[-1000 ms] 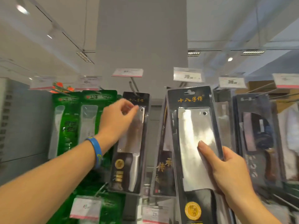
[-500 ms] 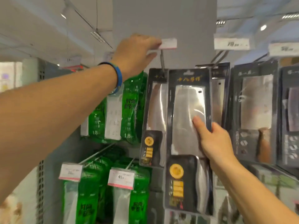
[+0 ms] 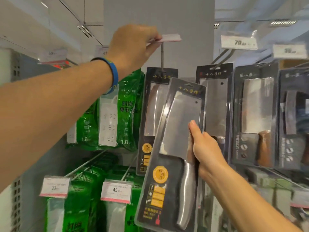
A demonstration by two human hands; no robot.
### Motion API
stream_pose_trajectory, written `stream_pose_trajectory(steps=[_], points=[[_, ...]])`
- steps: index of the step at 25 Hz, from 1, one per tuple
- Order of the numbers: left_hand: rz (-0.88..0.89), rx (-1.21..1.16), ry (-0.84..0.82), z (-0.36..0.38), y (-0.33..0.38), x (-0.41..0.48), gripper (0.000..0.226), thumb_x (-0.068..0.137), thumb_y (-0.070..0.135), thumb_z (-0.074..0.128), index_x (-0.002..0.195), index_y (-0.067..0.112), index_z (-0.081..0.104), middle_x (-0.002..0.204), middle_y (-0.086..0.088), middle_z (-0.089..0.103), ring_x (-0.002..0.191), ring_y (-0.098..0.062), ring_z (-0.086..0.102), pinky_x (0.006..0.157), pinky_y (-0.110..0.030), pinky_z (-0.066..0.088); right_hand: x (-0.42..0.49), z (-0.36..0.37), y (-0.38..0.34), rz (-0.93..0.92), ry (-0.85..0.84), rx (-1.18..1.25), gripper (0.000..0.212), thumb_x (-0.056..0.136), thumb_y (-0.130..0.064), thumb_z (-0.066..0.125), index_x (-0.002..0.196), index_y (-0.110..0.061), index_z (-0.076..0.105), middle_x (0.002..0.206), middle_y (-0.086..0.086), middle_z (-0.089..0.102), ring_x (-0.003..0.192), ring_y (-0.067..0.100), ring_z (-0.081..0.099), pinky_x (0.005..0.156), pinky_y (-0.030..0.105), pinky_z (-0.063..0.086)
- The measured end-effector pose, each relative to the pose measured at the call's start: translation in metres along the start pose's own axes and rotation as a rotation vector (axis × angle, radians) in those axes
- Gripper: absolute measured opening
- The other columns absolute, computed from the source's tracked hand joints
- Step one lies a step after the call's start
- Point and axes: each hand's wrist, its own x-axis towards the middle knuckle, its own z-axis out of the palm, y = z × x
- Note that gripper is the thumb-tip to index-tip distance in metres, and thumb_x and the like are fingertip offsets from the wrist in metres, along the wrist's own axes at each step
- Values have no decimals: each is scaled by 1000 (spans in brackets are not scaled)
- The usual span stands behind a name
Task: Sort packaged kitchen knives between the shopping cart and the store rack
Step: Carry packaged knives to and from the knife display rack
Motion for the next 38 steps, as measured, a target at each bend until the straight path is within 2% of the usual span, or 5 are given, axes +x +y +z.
stream_pose_trajectory(steps=[10, 15, 25, 32, 38], points=[[2, -93, 15, 1, -16, 10, 33, 99, 47, 52, 114, 27, 73, 101, 3, 74, 93, -19, 65, 73, -30, 43, -14, 13, -37, -571, 92, -297, 68, 85, -72, 61, 66, -10, 44, 58, -6, 45, 51, 9, 40, 48, 24, 37], [-11, -139, 11, 1, -17, 18, 32, 96, 50, 55, 107, 27, 74, 97, 5, 73, 86, -13, 62, 72, -30, 44, -13, 41, -45, -442, -69, -345, 77, 82, -76, 58, 88, 1, 62, 83, 22, 69, 78, 41, 67, 73, 60, 56], [-91, -212, -89, -6, -21, 21, 28, 91, 51, 63, 104, 31, 76, 92, 7, 73, 87, -15, 64, 72, -27, 43, -15, 45, -46, -519, 9, -420, 62, 83, -73, 61, 61, -21, 35, 47, -11, 36, 46, 8, 32, 47, 20, 31], [-126, -344, -188, -7, -31, 24, 19, 90, 40, 68, 105, 33, 77, 80, 12, 69, 70, -7, 56, 65, -21, 43, -11, 32, -42, -401, 32, -251, 94, 70, -84, 62, 87, 8, 57, 86, 28, 65, 66, 24, 56, 62, 41, 46], [-124, -320, -156, -3, -28, 19, 22, 90, 39, 66, 110, 36, 75, 79, 16, 63, 72, -8, 51, 57, -11, 28, -20, 37, -42, -364, 34, -228, 88, 77, -78, 64, 87, 9, 54, 74, 16, 57, 63, 19, 51, 60, 33, 41]])
